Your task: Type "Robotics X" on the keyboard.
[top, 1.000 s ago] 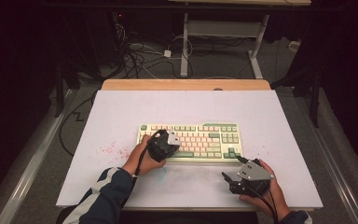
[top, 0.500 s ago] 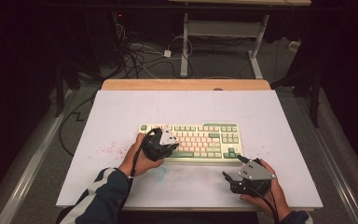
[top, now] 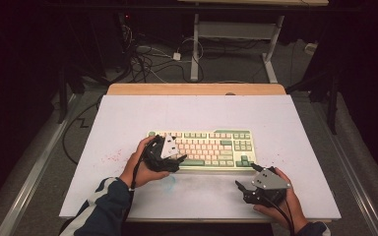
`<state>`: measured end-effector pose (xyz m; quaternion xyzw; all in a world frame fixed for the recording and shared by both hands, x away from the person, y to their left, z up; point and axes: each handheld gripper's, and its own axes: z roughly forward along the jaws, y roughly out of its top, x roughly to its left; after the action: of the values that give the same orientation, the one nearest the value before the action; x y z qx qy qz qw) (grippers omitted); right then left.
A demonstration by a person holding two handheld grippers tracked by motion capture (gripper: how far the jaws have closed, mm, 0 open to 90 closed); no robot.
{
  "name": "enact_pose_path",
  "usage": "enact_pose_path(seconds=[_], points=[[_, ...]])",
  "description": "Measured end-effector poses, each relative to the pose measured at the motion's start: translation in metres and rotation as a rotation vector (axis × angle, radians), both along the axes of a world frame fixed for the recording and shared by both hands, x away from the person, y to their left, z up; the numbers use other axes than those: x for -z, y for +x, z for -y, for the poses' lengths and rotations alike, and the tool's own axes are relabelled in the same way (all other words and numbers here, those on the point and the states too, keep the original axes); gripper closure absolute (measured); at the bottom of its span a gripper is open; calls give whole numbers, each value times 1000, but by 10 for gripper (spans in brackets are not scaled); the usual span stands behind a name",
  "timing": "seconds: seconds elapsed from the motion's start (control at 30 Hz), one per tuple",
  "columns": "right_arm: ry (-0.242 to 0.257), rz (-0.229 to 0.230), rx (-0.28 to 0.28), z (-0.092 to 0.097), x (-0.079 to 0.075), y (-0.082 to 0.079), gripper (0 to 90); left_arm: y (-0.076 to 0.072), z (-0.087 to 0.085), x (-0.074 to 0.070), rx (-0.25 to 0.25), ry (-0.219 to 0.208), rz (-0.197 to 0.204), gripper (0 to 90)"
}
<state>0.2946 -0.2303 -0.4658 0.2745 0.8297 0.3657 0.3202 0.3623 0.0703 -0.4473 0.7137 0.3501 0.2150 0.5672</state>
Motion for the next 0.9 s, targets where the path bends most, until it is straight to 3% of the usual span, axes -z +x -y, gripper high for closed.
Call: enact_pose_path(seconds=[0.17, 0.53, 0.9], points=[[0, -1, 8, 1, 0, 0, 269, -2, -8, -3, -7, -26, 17, 220], [-5, -1, 12, 0, 0, 1, 273, -9, -33, -1, -62, -14, 61, 196], [-4, -4, 17, 0, 1, 2, 277, -16, -57, 9, -111, -5, 58, 186]])
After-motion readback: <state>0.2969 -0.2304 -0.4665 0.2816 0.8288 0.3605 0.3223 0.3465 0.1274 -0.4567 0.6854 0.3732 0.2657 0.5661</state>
